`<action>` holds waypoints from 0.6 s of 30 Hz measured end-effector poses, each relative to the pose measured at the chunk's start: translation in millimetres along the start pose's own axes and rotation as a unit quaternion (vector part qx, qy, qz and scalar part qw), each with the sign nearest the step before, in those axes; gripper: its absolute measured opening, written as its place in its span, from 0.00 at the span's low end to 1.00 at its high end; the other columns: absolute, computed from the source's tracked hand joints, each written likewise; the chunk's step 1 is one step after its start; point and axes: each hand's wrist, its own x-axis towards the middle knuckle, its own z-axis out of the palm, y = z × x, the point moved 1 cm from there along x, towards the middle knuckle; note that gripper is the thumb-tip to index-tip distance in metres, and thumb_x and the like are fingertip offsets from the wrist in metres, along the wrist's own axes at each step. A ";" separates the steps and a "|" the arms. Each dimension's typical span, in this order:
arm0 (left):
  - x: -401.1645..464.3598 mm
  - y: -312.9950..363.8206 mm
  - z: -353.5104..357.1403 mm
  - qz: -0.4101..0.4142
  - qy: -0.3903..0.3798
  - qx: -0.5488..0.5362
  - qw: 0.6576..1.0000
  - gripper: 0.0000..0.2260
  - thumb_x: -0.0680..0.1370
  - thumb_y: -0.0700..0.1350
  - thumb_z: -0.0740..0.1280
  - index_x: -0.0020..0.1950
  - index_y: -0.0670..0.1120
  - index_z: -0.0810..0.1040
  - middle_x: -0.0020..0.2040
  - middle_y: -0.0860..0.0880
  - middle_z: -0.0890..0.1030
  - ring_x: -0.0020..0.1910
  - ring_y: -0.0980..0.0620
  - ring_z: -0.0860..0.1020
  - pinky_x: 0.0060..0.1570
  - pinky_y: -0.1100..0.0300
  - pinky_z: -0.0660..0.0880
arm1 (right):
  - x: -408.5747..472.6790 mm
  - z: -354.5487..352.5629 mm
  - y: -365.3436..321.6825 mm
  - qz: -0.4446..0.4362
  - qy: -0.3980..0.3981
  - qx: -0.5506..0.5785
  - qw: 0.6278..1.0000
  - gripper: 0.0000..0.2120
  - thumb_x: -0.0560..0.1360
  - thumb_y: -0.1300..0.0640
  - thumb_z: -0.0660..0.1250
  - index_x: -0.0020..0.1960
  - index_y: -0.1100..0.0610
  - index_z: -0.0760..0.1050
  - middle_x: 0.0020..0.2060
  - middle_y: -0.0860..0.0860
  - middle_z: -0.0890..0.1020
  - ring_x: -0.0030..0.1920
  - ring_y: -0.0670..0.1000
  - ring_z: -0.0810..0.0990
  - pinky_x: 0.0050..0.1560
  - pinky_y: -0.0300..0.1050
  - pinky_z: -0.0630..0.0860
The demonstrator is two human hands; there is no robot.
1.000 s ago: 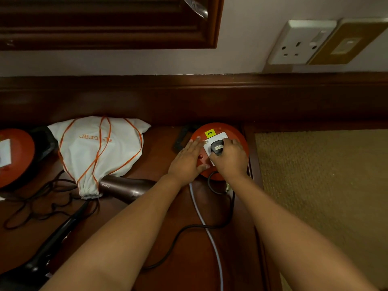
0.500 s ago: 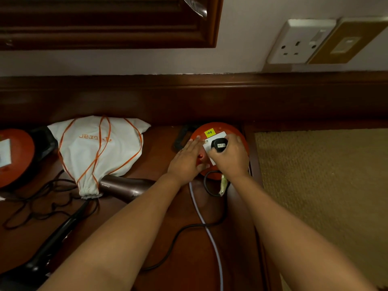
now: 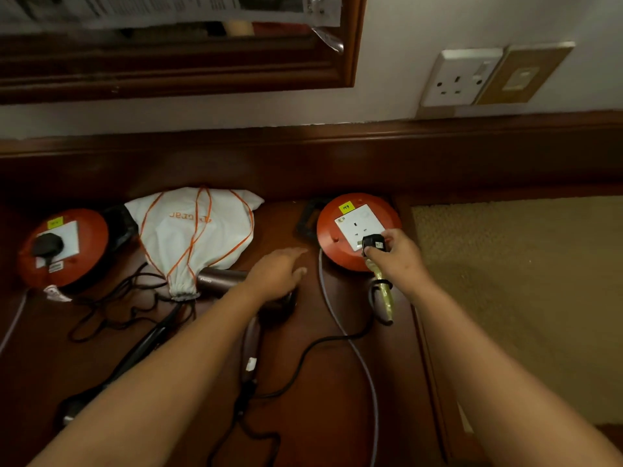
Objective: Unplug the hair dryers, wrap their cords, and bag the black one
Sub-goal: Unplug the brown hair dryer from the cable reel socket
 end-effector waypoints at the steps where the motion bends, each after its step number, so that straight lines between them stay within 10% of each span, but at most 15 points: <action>1: -15.2 -9.6 0.3 -0.002 0.001 0.015 1.000 0.24 0.79 0.50 0.64 0.74 0.48 0.66 0.71 0.45 0.71 0.69 0.45 0.70 0.67 0.52 0.67 | -9.7 3.1 1.3 0.002 -0.003 -0.002 1.000 0.19 0.72 0.57 0.71 0.59 0.58 0.70 0.48 0.50 0.76 0.47 0.49 0.77 0.41 0.38 0.73; 9: -83.6 -70.5 5.1 -0.029 0.039 0.068 0.996 0.35 0.74 0.55 0.69 0.77 0.47 0.60 0.75 0.43 0.65 0.74 0.45 0.63 0.71 0.45 0.61 | -73.4 64.9 18.4 0.034 -0.019 -0.039 0.998 0.17 0.71 0.55 0.73 0.49 0.56 0.65 0.40 0.49 0.76 0.38 0.47 0.75 0.29 0.35 0.66; 18: -74.5 -96.7 7.2 -0.013 0.007 0.166 0.986 0.42 0.74 0.56 0.70 0.79 0.50 0.48 0.78 0.45 0.56 0.76 0.44 0.56 0.72 0.44 0.59 | -88.4 138.1 25.6 -0.033 -0.018 -0.191 0.981 0.17 0.72 0.56 0.71 0.55 0.59 0.68 0.54 0.56 0.75 0.53 0.56 0.75 0.47 0.44 0.69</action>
